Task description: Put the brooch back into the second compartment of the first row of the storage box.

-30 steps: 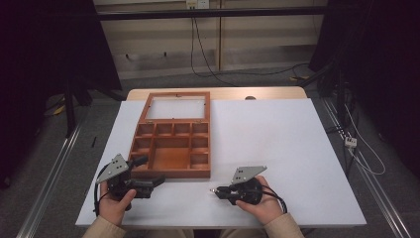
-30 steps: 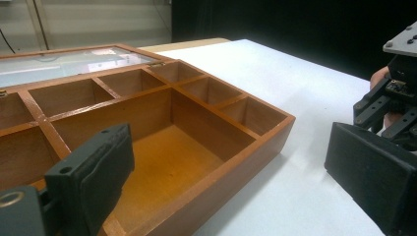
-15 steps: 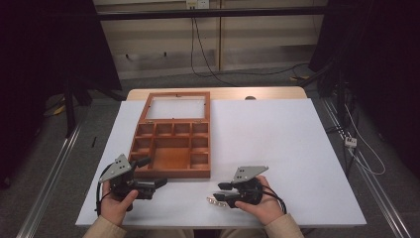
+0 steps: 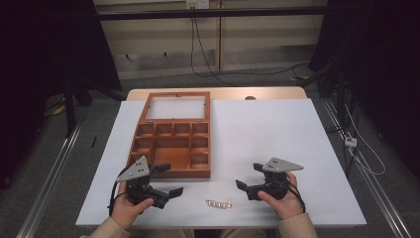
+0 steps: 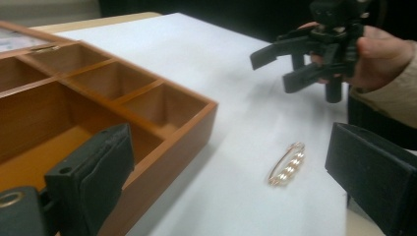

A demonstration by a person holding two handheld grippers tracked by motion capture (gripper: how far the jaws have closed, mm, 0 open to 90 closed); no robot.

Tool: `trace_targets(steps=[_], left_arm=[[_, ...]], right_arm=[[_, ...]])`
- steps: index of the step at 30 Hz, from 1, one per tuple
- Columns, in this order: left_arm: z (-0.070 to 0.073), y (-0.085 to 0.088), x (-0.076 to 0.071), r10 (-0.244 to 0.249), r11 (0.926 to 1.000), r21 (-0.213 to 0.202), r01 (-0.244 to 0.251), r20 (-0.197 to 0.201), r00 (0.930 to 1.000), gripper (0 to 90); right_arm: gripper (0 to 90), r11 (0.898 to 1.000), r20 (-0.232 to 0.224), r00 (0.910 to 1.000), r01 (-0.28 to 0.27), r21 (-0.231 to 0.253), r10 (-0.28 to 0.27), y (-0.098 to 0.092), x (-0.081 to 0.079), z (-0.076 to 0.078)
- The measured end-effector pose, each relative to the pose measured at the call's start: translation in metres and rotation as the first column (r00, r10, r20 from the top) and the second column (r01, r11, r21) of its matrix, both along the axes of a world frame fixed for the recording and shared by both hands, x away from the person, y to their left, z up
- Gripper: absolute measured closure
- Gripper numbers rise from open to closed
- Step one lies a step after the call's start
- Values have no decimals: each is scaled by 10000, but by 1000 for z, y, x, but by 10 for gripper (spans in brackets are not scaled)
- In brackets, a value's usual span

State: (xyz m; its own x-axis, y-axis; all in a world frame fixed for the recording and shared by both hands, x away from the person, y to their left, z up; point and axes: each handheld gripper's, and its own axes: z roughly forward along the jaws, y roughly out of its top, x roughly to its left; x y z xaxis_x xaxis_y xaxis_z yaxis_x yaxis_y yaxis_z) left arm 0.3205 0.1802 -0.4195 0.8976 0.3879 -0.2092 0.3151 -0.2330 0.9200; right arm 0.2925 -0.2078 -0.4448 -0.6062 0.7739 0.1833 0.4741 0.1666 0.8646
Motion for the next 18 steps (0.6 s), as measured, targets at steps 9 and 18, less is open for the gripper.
trace_targets(steps=[9, 18], left_arm=[[0, -26, -1, -729, 9960, 523, 729, -35, 9973, 49], [-4, -51, 0, -1696, 9810, 903, 1719, -331, 9850, 230]], right_arm=[[50, 9904, 548, 9890, 1357, 274, -1370, -29, -4, 2], [51, 9891, 584, 9874, 1462, 176, -1470, -36, -6, 2]])
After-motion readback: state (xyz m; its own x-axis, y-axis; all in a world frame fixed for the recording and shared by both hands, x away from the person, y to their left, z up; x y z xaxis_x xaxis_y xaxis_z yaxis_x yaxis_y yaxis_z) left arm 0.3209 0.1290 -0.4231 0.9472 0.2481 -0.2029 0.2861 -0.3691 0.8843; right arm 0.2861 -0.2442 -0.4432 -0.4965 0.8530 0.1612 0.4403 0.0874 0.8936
